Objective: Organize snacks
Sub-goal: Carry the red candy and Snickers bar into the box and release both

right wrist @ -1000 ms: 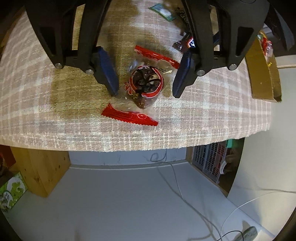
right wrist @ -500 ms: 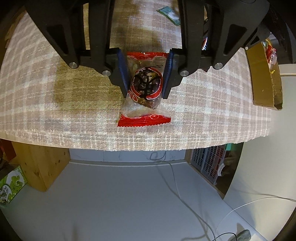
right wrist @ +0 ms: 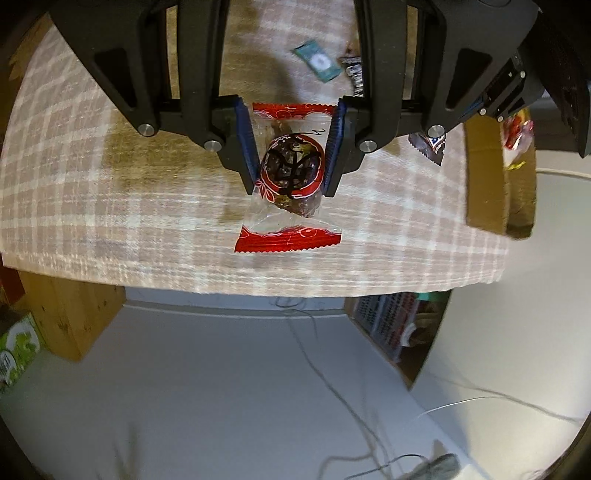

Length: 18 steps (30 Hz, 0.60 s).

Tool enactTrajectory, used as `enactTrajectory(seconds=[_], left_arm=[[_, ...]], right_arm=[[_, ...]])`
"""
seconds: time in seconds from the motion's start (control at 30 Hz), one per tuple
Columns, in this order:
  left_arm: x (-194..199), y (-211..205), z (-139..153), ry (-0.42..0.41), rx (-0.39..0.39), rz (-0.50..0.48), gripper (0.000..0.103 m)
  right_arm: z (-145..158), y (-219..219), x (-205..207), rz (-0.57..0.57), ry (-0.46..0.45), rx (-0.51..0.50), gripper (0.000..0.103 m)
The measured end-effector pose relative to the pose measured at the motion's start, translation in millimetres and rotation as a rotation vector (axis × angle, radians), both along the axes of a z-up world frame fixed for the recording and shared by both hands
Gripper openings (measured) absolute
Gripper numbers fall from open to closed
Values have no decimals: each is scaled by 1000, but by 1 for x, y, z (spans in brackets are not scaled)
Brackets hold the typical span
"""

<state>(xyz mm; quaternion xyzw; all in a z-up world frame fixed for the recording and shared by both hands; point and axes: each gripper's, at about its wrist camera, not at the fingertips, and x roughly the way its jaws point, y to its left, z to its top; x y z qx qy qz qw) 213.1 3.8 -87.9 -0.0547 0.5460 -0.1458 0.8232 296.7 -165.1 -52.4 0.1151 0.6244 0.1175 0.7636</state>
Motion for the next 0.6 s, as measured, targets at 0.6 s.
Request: enactTrajectory(seconds=[0.6], left_arm=[[-35, 99, 47, -68, 26, 221, 27]], right_arm=[[60, 140, 7, 288, -102, 88, 35]])
